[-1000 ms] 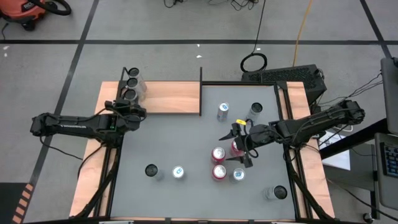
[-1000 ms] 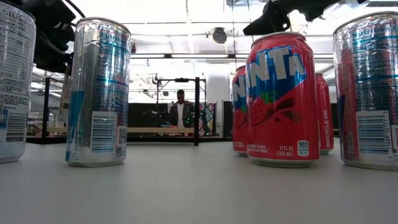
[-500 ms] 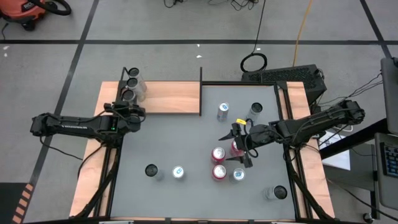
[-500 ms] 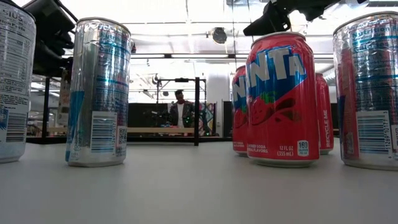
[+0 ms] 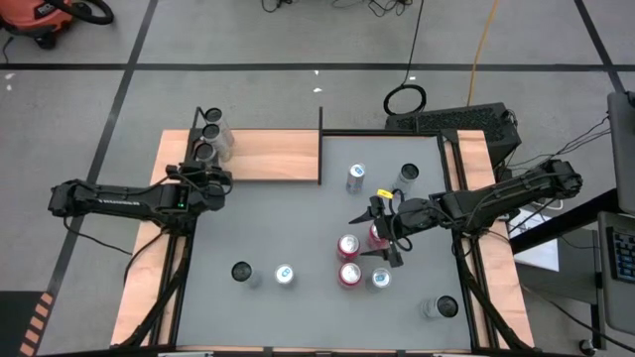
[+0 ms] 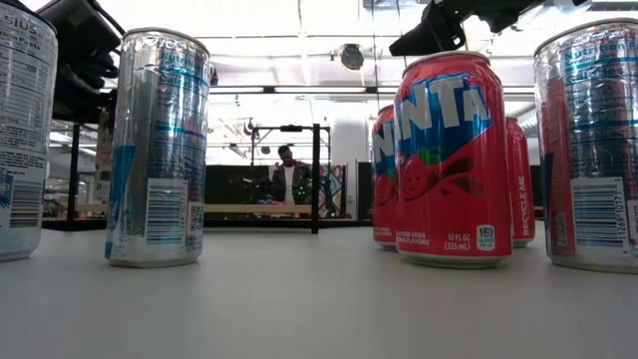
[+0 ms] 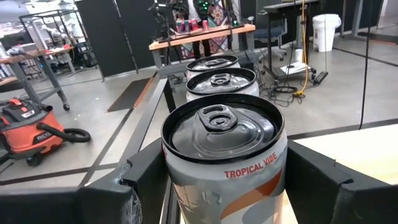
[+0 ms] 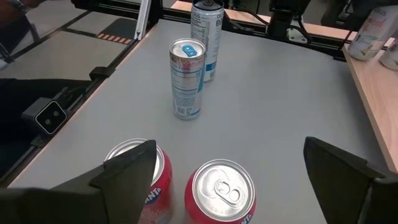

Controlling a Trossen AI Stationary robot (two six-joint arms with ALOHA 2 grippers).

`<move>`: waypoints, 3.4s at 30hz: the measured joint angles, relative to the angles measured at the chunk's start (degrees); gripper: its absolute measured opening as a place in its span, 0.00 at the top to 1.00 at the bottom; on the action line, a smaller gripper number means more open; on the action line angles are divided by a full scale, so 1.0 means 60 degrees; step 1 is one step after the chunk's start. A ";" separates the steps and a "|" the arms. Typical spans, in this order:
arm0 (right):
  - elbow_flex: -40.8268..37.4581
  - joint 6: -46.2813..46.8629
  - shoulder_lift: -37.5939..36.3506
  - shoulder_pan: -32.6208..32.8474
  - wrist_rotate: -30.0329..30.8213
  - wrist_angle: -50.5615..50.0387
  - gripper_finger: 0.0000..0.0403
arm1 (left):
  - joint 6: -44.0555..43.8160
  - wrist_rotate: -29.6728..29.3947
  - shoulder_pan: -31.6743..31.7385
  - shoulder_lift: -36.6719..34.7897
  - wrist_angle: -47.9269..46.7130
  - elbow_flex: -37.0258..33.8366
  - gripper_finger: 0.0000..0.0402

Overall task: Place canned beverage on shelf
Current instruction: Put the white-yellow soda can on the shelf aligned with the other white-yellow soda can

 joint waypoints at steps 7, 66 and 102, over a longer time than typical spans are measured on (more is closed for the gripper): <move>0.0000 0.0001 0.0000 0.0000 -0.0004 -0.0002 0.15 | 0.0004 -0.0004 0.0000 0.0015 -0.0004 0.0000 0.33; 0.0004 0.0011 0.0000 0.0004 -0.0270 -0.0024 0.15 | 0.2233 0.0597 0.0546 0.0528 0.1523 0.0483 0.10; 0.0011 0.0000 0.0004 0.0127 -0.0248 -0.0293 0.15 | -0.1521 0.1706 -0.4408 0.1472 -0.1282 0.3129 0.31</move>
